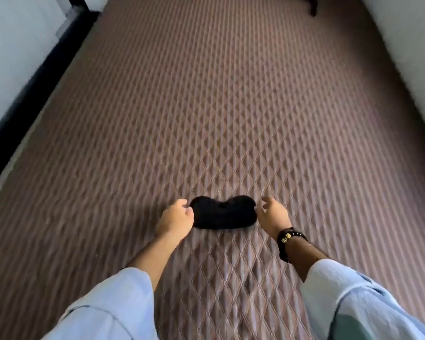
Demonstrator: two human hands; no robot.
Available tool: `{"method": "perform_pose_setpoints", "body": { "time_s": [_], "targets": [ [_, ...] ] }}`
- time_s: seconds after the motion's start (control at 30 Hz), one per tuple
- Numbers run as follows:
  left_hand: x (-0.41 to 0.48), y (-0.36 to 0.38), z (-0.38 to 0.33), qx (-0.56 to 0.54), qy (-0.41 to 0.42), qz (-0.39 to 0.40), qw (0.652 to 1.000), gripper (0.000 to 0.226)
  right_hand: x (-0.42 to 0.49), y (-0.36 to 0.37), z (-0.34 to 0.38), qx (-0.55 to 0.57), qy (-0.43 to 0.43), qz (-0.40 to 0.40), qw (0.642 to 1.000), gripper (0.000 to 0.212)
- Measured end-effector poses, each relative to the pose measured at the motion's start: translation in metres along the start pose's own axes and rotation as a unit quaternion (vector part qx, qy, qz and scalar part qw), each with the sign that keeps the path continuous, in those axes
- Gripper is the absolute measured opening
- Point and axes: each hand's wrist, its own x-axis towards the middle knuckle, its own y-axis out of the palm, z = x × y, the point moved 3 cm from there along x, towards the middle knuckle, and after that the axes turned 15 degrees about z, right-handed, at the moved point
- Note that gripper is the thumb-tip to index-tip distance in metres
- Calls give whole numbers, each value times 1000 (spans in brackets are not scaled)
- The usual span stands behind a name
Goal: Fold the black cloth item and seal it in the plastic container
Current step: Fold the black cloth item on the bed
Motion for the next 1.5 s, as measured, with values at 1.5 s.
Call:
{"method": "perform_pose_setpoints", "body": {
  "time_s": [1.5],
  "targets": [
    [18,35,43,-322,-19,-15,946,37,-22,87,-33,69,-43,-224,971,39]
  ]
}}
